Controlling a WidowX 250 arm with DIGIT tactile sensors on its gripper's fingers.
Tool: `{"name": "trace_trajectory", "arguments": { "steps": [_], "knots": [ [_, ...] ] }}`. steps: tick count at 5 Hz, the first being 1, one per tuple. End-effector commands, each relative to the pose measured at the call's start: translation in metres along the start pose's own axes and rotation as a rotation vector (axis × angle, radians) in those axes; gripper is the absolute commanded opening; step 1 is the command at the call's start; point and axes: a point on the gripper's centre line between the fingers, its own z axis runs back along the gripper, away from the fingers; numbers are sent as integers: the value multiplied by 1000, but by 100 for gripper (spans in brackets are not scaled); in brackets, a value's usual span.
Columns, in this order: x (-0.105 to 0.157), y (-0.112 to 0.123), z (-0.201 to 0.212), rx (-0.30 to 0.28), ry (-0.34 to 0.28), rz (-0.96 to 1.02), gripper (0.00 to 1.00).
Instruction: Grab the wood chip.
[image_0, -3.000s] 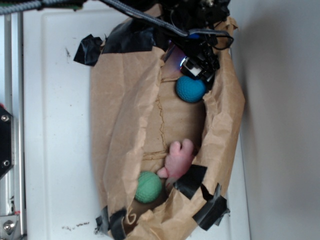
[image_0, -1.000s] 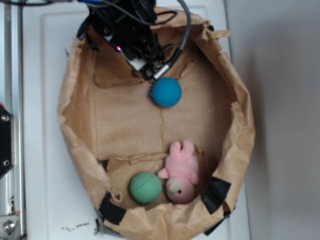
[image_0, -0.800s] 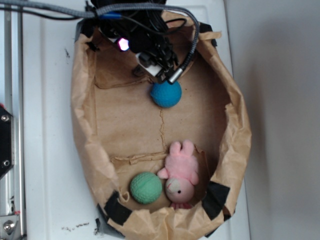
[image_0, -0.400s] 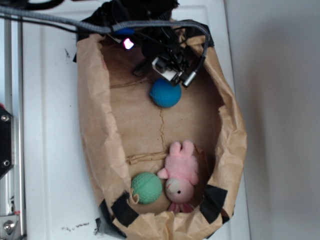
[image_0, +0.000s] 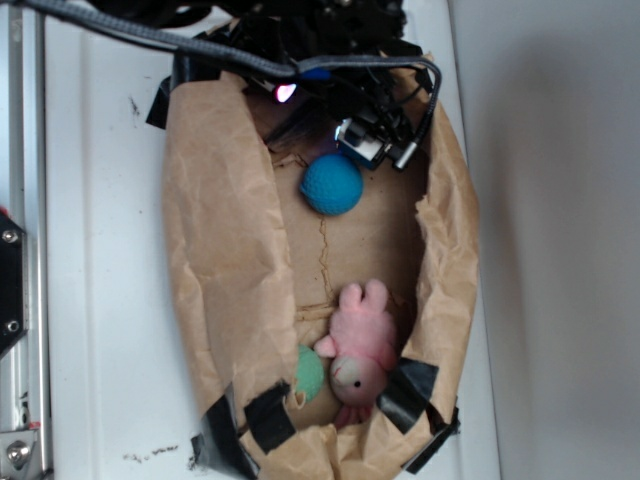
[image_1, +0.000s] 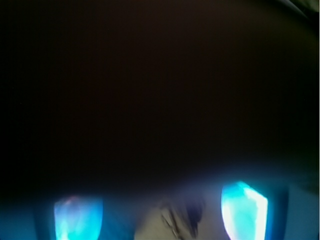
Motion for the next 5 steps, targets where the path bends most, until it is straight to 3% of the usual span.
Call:
{"name": "trace_trajectory", "arguments": {
  "steps": [1, 2, 4, 5],
  "knots": [
    [-23, -7, 42, -114, -30, 57, 100],
    [-21, -20, 26, -85, -8, 138, 100],
    [-25, -42, 12, -76, -28, 187, 100],
    [-23, -33, 12, -69, -25, 162, 100]
  ]
}}
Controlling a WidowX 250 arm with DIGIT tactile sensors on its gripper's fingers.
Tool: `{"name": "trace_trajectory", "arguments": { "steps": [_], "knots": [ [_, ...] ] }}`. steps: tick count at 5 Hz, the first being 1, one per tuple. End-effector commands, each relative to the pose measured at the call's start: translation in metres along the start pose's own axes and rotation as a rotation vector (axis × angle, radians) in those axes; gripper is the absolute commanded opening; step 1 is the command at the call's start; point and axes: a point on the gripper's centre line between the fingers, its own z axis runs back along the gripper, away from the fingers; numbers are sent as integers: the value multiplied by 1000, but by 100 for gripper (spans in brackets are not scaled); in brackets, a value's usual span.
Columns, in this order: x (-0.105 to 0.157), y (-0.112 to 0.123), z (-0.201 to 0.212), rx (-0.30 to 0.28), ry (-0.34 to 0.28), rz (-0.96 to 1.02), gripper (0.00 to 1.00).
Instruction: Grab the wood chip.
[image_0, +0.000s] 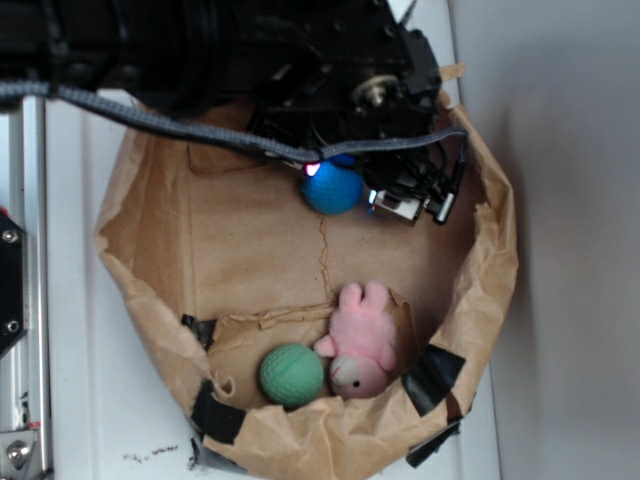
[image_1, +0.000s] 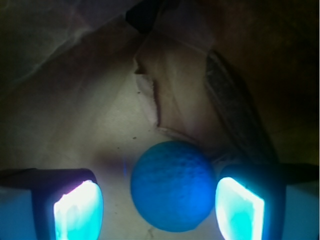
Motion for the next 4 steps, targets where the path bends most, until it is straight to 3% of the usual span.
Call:
{"name": "trace_trajectory", "arguments": {
  "steps": [1, 3, 4],
  "knots": [
    [15, 14, 21, -43, -45, -37, 100],
    [43, 45, 21, -24, -129, -104, 100],
    [68, 39, 18, -31, -130, -96, 100]
  ]
}}
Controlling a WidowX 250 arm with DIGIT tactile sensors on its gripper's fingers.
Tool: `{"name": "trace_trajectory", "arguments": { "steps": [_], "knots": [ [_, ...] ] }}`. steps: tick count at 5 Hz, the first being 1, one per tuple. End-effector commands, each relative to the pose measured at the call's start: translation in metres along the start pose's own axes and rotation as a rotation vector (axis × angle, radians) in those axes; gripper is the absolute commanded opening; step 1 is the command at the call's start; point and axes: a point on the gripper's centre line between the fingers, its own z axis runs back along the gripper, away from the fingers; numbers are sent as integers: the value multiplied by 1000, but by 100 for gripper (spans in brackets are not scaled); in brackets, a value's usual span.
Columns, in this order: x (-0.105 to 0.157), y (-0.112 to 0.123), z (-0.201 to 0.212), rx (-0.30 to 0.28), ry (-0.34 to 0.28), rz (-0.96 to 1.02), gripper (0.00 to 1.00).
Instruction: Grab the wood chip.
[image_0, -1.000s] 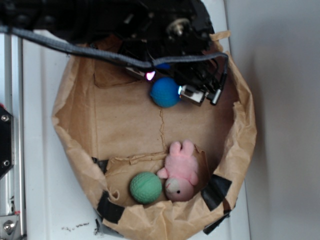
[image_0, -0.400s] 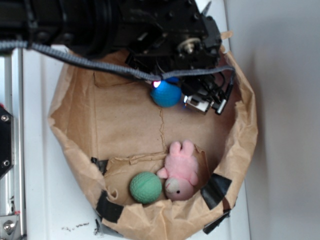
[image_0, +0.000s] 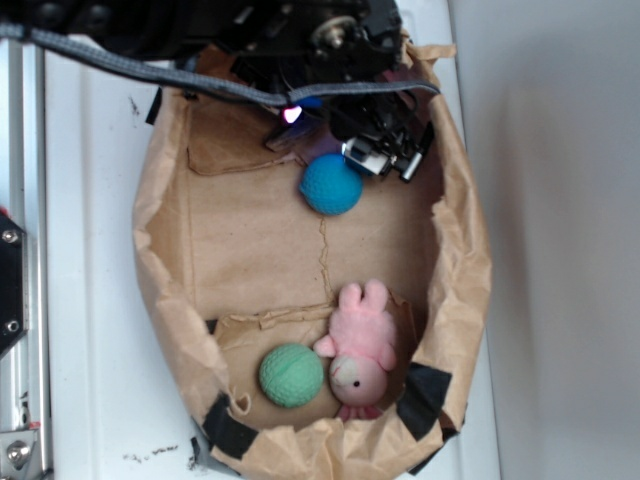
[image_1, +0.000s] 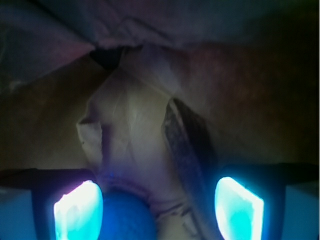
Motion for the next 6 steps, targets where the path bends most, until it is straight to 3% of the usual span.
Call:
{"name": "trace_trajectory", "arguments": {
  "steps": [1, 2, 4, 6],
  "knots": [
    [57, 3, 2, -27, -67, 28, 100],
    [59, -3, -20, 18, -102, -7, 100],
    [55, -13, -34, 39, -104, -46, 100],
    [39, 0, -13, -15, -81, -106, 100]
  ]
}}
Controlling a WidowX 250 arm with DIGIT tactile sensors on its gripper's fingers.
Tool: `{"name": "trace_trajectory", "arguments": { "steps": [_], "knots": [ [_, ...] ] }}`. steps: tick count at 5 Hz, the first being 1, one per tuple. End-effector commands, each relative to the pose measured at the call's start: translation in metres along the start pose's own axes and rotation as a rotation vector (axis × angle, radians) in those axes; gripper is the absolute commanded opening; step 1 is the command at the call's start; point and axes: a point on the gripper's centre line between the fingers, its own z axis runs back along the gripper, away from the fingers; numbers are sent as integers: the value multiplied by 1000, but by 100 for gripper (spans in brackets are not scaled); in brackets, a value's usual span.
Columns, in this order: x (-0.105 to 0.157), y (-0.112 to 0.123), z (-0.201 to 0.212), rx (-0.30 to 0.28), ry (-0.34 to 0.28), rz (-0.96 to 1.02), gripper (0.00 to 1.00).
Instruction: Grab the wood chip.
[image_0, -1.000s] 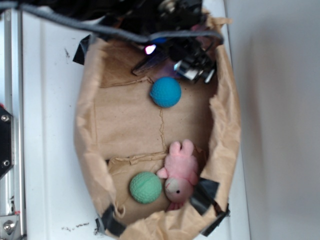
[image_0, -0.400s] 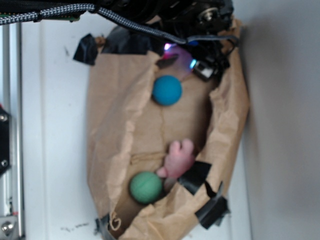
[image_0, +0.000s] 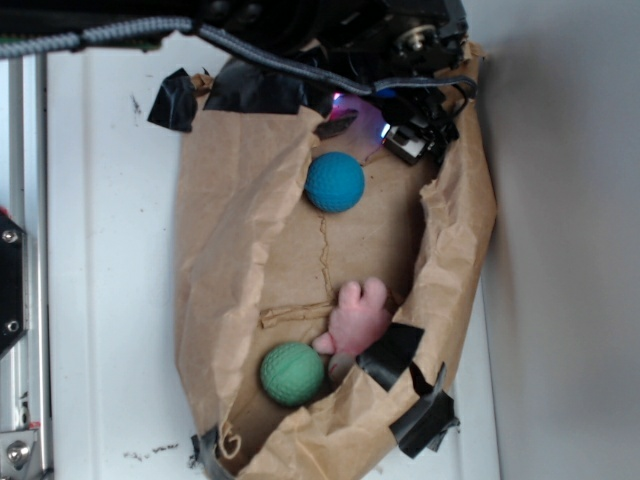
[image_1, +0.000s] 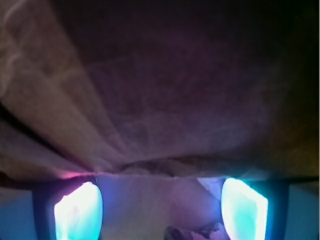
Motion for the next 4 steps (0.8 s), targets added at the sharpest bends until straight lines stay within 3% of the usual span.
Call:
{"name": "trace_trajectory", "arguments": {
  "steps": [1, 4],
  "knots": [
    [3, 22, 30, -80, -37, -56, 100],
    [-13, 30, 31, -14, -40, -86, 100]
  ]
}}
